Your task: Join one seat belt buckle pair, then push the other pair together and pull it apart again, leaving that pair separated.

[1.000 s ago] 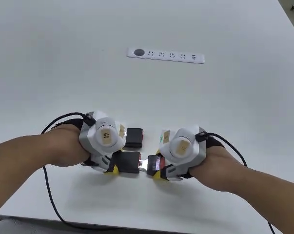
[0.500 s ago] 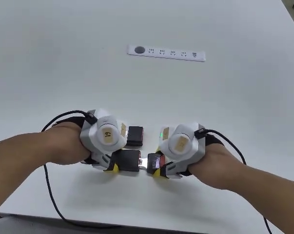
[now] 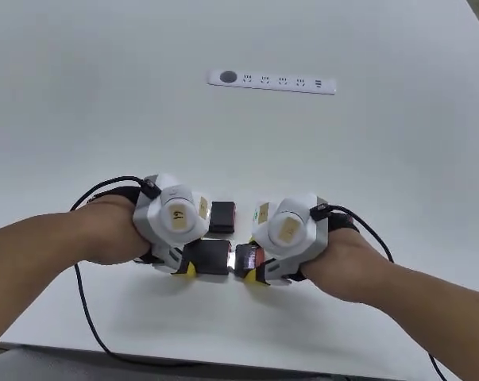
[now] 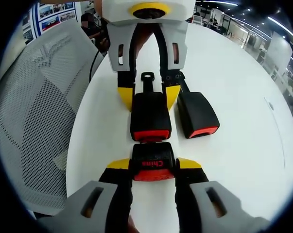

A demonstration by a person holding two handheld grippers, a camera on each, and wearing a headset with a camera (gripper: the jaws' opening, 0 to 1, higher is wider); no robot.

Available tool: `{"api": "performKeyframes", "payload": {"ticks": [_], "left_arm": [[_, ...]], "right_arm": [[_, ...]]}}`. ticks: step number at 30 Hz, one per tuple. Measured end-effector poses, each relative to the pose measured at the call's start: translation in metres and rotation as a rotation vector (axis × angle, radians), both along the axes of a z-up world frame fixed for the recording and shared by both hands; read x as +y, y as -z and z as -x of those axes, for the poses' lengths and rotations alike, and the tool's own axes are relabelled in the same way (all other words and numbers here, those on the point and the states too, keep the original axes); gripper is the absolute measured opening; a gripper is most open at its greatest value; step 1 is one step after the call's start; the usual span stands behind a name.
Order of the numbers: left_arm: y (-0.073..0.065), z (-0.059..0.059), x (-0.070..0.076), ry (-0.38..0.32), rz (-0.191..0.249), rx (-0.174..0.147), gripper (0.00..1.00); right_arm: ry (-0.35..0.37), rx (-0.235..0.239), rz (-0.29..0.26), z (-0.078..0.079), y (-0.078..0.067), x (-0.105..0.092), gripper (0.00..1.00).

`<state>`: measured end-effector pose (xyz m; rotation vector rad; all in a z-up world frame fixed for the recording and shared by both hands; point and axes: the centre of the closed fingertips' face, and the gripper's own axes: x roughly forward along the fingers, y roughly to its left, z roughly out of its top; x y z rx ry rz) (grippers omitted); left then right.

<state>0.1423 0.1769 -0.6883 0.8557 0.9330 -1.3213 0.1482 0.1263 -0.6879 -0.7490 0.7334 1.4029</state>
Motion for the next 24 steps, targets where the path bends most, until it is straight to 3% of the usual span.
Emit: {"api": "performKeyframes", "payload": {"ticks": [7,17,24], "left_arm": [[0.0011,-0.0012,0.0014,-0.009,0.013,0.001,0.31],[0.0013,0.0009,0.0014,0.004,-0.019,0.002,0.32],[0.0026,0.0009,0.0059,-0.01,0.015,0.008,0.31]], "right_arm": [[0.005,0.01,0.018,0.0061,-0.0035,-0.0049,0.31],[0.005,0.009,0.019,0.0063,0.0001,-0.008,0.31],[-0.038,0.009,0.016,0.008,-0.0005,-0.0125,0.31]]}}
